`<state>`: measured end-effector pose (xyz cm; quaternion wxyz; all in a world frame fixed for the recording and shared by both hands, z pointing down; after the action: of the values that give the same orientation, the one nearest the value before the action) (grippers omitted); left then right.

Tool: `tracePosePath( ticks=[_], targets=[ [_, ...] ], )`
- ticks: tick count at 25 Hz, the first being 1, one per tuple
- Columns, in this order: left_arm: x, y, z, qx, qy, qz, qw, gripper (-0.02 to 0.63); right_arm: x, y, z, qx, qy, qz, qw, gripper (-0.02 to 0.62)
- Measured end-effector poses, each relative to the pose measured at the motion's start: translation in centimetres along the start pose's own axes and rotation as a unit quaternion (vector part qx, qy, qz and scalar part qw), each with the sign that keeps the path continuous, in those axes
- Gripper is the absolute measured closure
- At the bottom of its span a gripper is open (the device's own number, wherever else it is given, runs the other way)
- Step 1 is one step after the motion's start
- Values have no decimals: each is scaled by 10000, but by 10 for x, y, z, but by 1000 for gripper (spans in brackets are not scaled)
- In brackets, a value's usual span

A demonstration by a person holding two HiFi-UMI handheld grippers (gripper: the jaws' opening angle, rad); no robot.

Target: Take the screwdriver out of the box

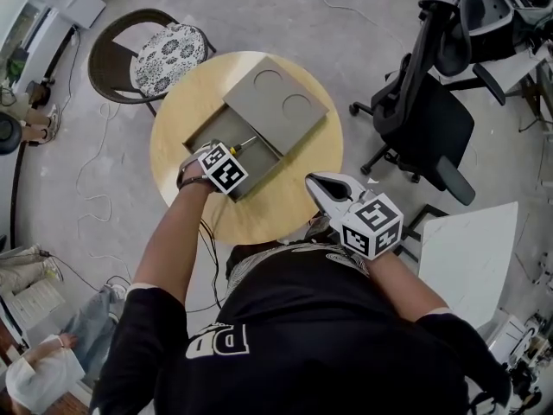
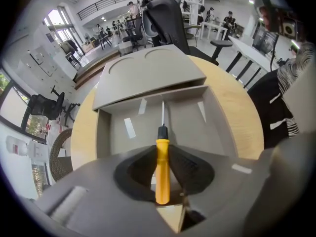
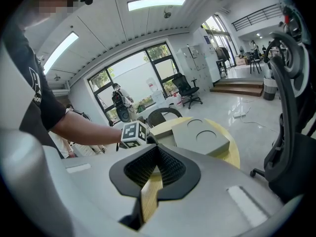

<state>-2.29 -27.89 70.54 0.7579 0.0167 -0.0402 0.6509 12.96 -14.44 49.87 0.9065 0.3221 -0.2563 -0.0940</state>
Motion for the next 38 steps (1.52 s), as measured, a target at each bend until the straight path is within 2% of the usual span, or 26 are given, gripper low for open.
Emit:
tracePosePath(
  ticks=[8, 15, 25, 28, 30, 38],
  targets=[
    [-2, 6, -25, 156, -248, -138, 9995, 468, -12, -5, 4, 26, -168, -216, 9996, 594],
    [-4, 20, -56, 430, -468, -586, 9963, 468, -26, -14, 8, 29, -372, -467, 9982, 595],
    [6, 38, -108, 1174, -591, -1623, 9780, 468, -49, -28, 17, -7, -673, -892, 9937, 595],
    [9, 42, -126, 1471, -571, -1903, 9690, 468, -51, -32, 20, -12, -722, -971, 9926, 594],
    [9, 45, -141, 1724, -566, -2151, 9596, 468, -52, -37, 20, 3, -742, -1010, 9921, 595],
    [14, 60, -192, 2767, -367, -3200, 9054, 468, -60, -49, 22, -8, -839, -1170, 9896, 594]
  ],
)
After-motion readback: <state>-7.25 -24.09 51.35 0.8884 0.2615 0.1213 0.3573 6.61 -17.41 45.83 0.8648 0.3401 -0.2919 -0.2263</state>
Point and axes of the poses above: the fingertips, and each gripper's own axes: z forward along the fingers, x to its right, y out of its underside, the point moved 2 cm from there along -z, backward along the fingers, and after that the axes turned 15 degrees about -x, right-handed, at the moved point
